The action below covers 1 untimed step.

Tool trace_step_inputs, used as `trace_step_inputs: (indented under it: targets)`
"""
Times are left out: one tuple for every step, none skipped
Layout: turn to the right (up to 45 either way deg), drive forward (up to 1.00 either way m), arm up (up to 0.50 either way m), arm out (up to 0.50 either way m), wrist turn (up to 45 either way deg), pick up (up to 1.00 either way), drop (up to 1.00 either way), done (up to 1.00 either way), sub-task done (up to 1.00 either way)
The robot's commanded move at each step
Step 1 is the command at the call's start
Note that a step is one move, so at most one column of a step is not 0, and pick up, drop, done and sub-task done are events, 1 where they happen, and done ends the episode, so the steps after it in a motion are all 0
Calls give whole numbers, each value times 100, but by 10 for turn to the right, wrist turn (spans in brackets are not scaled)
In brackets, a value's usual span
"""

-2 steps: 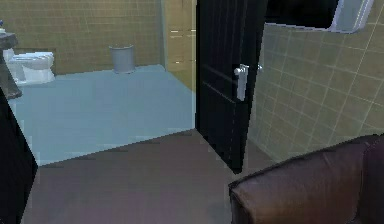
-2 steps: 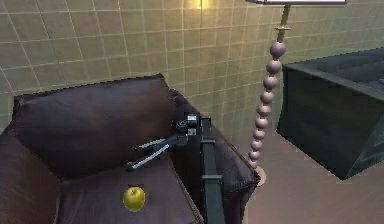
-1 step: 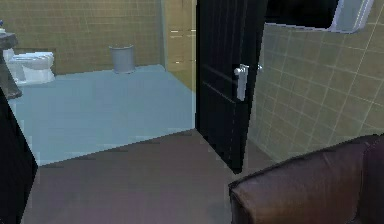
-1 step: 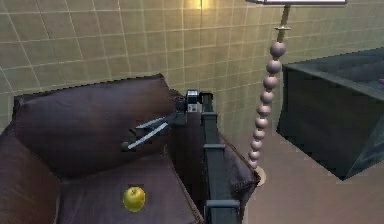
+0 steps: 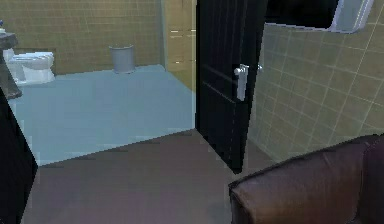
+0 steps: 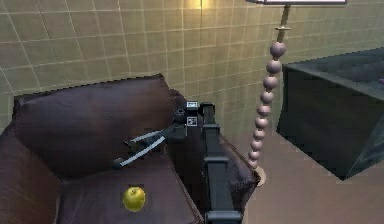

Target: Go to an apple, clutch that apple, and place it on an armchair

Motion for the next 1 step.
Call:
trace_step_inputs:
  targets:
    - [0, 0, 0, 0, 0, 0, 0, 100, 0]
